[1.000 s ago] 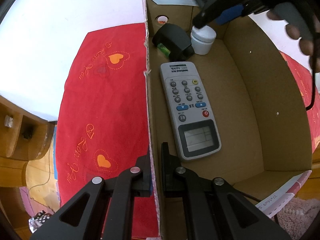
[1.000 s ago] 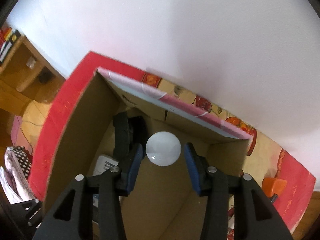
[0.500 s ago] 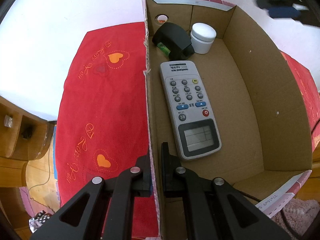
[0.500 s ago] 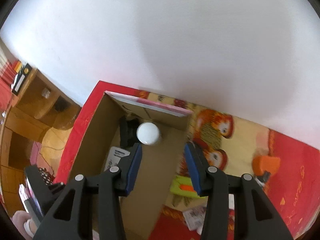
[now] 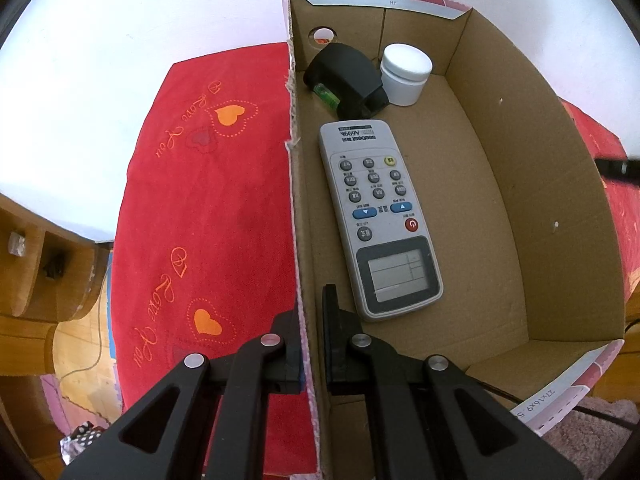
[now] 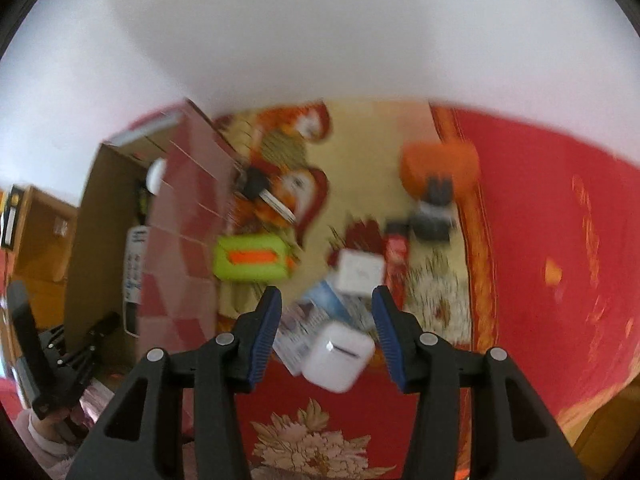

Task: Organize objects
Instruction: 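Move the right tool back over the white earbud case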

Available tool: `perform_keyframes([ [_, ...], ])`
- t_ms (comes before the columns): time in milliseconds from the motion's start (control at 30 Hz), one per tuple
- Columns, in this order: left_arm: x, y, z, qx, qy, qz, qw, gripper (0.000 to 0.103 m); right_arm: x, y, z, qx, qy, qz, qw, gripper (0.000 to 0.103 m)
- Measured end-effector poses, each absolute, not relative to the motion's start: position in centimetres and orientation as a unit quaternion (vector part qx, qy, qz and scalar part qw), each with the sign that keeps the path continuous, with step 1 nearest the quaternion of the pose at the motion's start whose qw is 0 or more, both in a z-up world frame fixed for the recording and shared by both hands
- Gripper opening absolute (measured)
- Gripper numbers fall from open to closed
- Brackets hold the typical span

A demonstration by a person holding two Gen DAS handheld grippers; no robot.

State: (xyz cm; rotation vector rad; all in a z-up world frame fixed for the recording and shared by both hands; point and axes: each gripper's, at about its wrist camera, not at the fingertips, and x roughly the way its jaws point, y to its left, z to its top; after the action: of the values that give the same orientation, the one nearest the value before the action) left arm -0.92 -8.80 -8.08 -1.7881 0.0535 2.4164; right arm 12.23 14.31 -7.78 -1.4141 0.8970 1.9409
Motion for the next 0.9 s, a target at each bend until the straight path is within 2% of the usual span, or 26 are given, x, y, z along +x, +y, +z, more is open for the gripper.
perform_keyframes([
  [267,-0.6,-8.7,-8.0,-0.595,0.018,0.801,0.068,0.005,13.8,12.9,-11.2,-0.537,0.383,0.693,0.291,0.047],
  [400,-0.7,-8.7,-8.0,-0.595,0.017,0.801,0.068,0.005,13.8,12.7,-12.0,-0.544,0.386,0.683,0.298,0.049],
  [467,-0.6,-8.7,-8.0,-0.595,0.016,0.8,0.068,0.005,13.8,12.7,-12.2,-0.544,0.388,0.68,0.302,0.054],
  [900,-0.6,-8.7,-8.0,-0.595,0.017,0.8,0.069,0.005,13.2,11.2,-13.7,-0.557,0.385,0.668,0.308,0.055],
])
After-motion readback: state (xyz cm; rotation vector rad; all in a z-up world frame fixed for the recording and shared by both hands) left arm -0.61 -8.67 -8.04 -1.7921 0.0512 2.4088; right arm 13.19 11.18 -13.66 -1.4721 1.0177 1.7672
